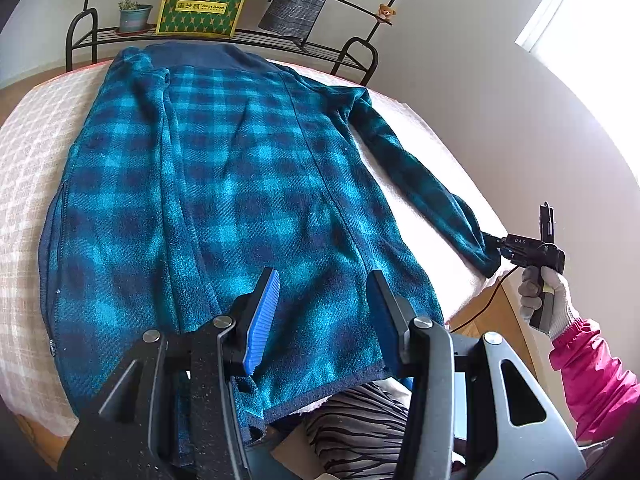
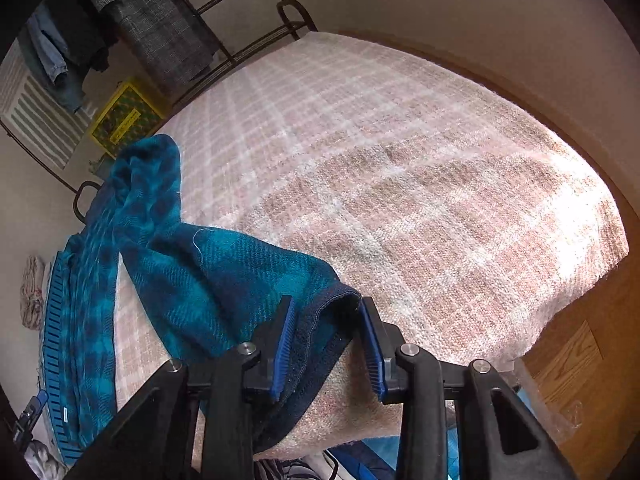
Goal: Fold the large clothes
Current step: 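Move the right tool to the other sleeve's dark cuff and grasp it, then carry the cuff with the right tool over onto the shirt back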
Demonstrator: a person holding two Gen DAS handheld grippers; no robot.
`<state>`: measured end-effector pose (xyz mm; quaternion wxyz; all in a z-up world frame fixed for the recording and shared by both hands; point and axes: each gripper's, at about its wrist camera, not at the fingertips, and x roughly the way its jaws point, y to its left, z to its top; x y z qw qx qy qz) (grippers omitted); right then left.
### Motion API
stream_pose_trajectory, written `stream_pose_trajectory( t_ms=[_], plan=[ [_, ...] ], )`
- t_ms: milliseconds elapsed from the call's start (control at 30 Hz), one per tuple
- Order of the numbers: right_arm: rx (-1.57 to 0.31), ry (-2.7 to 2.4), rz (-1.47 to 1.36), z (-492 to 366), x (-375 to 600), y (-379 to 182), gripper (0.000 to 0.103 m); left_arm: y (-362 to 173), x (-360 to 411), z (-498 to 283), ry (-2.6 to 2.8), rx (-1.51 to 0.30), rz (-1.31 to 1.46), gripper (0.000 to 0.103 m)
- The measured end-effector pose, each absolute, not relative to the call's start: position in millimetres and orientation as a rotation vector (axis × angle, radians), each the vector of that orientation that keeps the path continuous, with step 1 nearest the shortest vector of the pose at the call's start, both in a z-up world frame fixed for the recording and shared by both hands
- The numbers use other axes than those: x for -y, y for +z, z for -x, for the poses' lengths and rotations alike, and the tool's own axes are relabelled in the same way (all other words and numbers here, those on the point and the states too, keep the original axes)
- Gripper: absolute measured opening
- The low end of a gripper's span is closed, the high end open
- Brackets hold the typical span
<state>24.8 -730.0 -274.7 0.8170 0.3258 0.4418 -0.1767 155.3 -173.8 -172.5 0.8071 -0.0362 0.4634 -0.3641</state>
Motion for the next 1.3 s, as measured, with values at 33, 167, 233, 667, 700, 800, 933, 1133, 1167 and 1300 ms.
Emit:
stream_pose_trajectory(
  t_ms=[33, 167, 233, 667, 700, 800, 933, 1133, 1167, 1300],
  plan=[
    [-0.939, -0.354, -0.702, -25, 727, -273, 0.015, -172, 174, -155, -0.78, -0.989, 0.076, 0.046],
    [-0.844, -0.307, -0.793, -10, 722, -244, 0.003, -167, 170, -155, -0.777, -0.977, 0.089, 0.046],
    [-0.791, -0.28, -0.792, -4, 711, -218, 0.002, -165, 165, -154, -0.773, -0.966, 0.095, 0.046],
    [-0.713, 0.211, -0.441, -49, 502, -106, 0.002, -154, 146, -147, -0.772, -0.925, 0.166, 0.046],
    [-0.746, 0.244, -0.424, -58, 485, -115, 0.002, -154, 144, -146, -0.771, -0.924, 0.174, 0.046],
    [-0.853, 0.332, -0.362, -79, 437, -154, 0.002, -156, 138, -146, -0.773, -0.933, 0.207, 0.046],
    [-0.96, 0.399, -0.336, -94, 400, -204, 0.002, -163, 137, -152, -0.785, -0.977, 0.264, 0.046],
    [-1.038, 0.481, -0.401, -87, 407, -233, 0.029, -179, 155, -160, -0.817, -1.059, 0.301, 0.053],
    [-1.024, 0.487, -0.39, -82, 412, -227, 0.036, -184, 159, -162, -0.833, -1.079, 0.316, 0.059],
    [-0.968, 0.474, -0.389, -76, 446, -202, 0.036, -200, 179, -173, -0.856, -1.161, 0.347, 0.06]
  ],
)
